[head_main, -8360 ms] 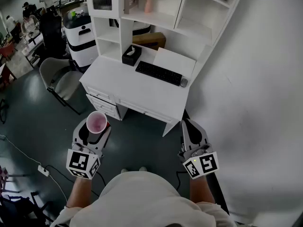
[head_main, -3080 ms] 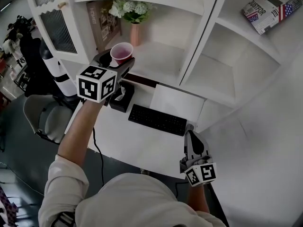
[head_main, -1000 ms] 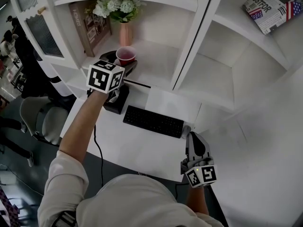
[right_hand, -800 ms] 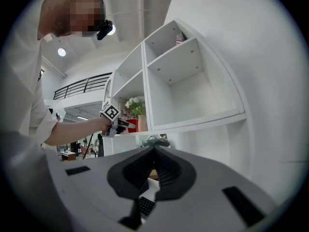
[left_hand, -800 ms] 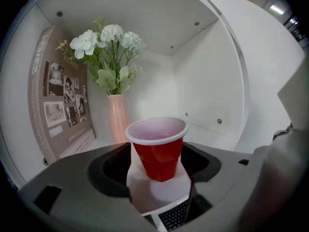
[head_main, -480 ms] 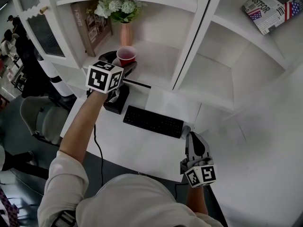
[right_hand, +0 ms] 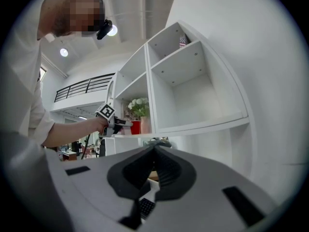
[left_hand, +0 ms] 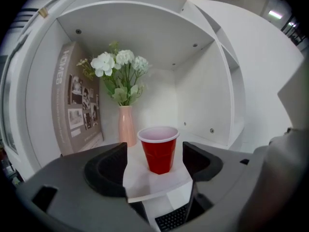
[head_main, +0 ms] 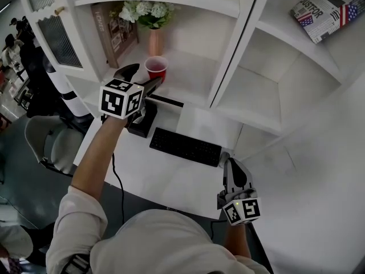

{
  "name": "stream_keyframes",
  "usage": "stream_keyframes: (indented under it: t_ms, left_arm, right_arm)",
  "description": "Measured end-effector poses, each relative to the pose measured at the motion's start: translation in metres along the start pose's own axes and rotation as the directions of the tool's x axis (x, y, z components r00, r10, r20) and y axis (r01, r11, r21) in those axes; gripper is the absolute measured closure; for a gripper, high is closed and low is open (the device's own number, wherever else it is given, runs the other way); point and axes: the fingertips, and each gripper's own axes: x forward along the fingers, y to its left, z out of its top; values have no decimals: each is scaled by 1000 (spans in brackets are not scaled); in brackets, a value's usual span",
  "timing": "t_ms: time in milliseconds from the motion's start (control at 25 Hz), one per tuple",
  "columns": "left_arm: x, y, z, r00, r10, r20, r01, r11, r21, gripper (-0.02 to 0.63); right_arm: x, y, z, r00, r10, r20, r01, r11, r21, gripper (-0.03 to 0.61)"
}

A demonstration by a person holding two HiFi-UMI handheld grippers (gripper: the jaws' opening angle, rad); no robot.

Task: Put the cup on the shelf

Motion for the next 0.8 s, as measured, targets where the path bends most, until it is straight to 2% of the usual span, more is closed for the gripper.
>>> stream_keyframes:
  t_ms: [360,560,640,800]
  left_arm:
    - [-54,-20,21,995,-25,95,24,1000,14,267]
    - [-94,-35,32,985,-41,165,37,999,27,343]
    - [-111,-42,32,982,-45,186,41,999,27,357]
    - [-143,-54,25,975,-49,218,43,999,31,426]
  right_arm:
    - [3,27,13,999,43,17,-42,999,-24,574]
    - [3,41,21,997,66,31,-64,997,-37,574]
    - [3,46,25,996,77,38,-75,996,-44,574]
    - [2,57,33,994,99,49,-96,994,-59,574]
